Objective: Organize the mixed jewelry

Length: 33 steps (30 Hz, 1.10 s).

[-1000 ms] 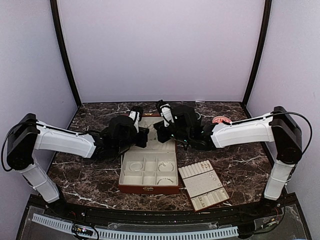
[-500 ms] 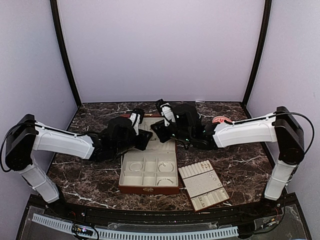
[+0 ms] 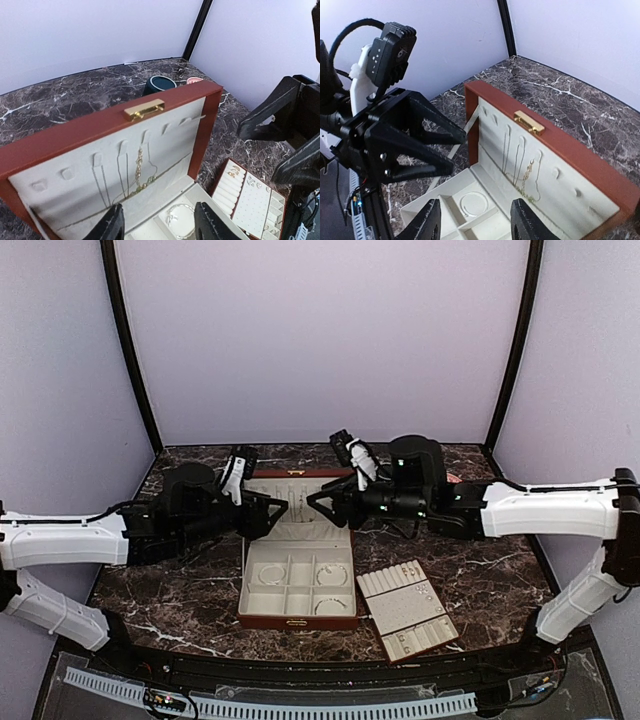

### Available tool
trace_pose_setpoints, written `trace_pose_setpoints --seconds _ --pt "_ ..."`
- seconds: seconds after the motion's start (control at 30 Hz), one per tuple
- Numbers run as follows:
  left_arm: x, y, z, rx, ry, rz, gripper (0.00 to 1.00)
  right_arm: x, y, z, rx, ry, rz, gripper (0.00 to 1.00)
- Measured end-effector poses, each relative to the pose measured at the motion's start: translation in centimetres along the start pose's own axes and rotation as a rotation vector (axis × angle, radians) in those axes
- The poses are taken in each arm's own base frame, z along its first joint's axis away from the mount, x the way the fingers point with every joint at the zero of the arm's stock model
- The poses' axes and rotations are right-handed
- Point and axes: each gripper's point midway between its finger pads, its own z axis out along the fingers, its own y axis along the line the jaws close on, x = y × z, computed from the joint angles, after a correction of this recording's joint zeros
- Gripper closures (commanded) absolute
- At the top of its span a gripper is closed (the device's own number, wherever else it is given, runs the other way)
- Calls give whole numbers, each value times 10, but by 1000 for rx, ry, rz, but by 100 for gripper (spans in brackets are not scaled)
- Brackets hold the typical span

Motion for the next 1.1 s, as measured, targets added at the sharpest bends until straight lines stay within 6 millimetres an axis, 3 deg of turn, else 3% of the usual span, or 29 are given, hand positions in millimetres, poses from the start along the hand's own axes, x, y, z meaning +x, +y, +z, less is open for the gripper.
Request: trace_pose_setpoints --seconds 0.13,0.3,0.47,0.63,0.87,1.1 --pt "1 5 -28 -18 39 -57 45 7 5 -35 0 42 38 52" --pt "17 22 -57 -87 129 -182 44 44 -15 -75 142 177 148 56" --pt "61 43 -76 -201 302 -313 42 106 -42 -117 340 381 293 57" --pt "93 53 -96 -251 374 -413 40 179 -56 -164 501 617 419 60" --pt "126 56 -101 -274 471 -499 36 249 -57 -212 618 862 534 68" --pt "145 53 -97 -261 531 -533 35 266 -55 -228 657 923 575 74"
